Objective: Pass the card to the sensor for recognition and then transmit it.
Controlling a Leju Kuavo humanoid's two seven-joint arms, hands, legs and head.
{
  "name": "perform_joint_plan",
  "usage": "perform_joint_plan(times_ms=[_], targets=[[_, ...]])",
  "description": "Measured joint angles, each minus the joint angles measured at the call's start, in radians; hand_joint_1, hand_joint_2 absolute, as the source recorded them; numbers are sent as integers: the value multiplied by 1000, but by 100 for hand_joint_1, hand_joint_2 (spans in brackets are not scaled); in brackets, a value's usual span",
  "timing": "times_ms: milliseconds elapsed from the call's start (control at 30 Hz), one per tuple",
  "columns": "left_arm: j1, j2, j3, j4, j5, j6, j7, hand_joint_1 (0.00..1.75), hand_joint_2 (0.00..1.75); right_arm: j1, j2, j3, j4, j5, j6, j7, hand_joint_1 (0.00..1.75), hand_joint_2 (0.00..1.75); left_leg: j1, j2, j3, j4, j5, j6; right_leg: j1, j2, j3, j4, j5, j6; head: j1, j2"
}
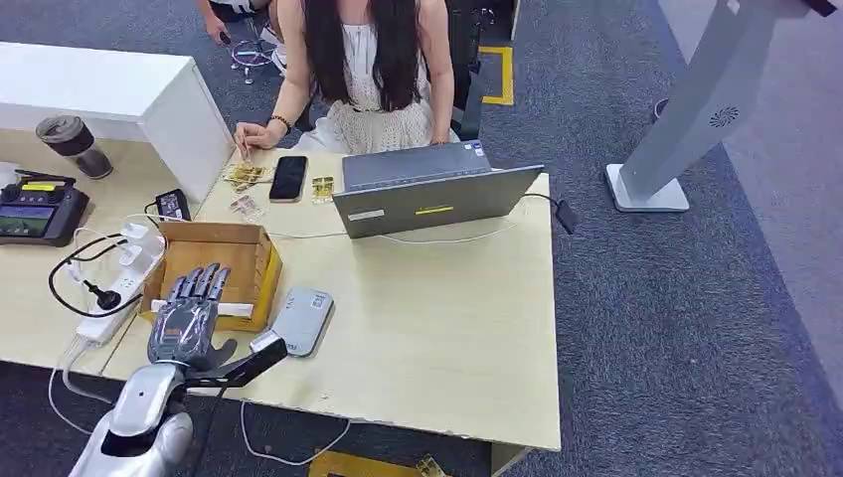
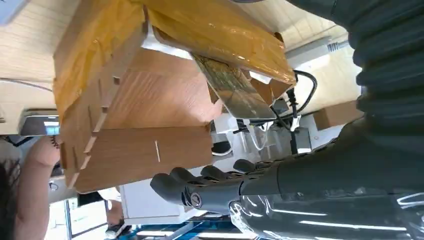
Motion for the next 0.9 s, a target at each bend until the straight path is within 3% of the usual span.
perform_joint_plan(times_ms=[667, 700, 900], targets=[[-7, -5, 32, 21, -3, -21, 19, 2, 175, 0, 1, 0, 2, 14, 0, 2, 0, 0, 0, 0, 0, 0, 0, 0, 0, 0, 0, 0, 0, 0, 0, 0], [-7, -5, 32, 20, -3, -21, 19, 175, 175, 0, 1, 0, 2, 14, 0, 2, 0, 0, 0, 0, 0, 0, 0, 0, 0, 0, 0, 0, 0, 0, 0, 0], [-2, -5, 32, 13, 7, -32, 15, 175, 175, 0, 1, 0, 2, 14, 0, 0, 0, 0, 0, 0, 0, 0, 0, 0, 0, 0, 0, 0, 0, 0, 0, 0]])
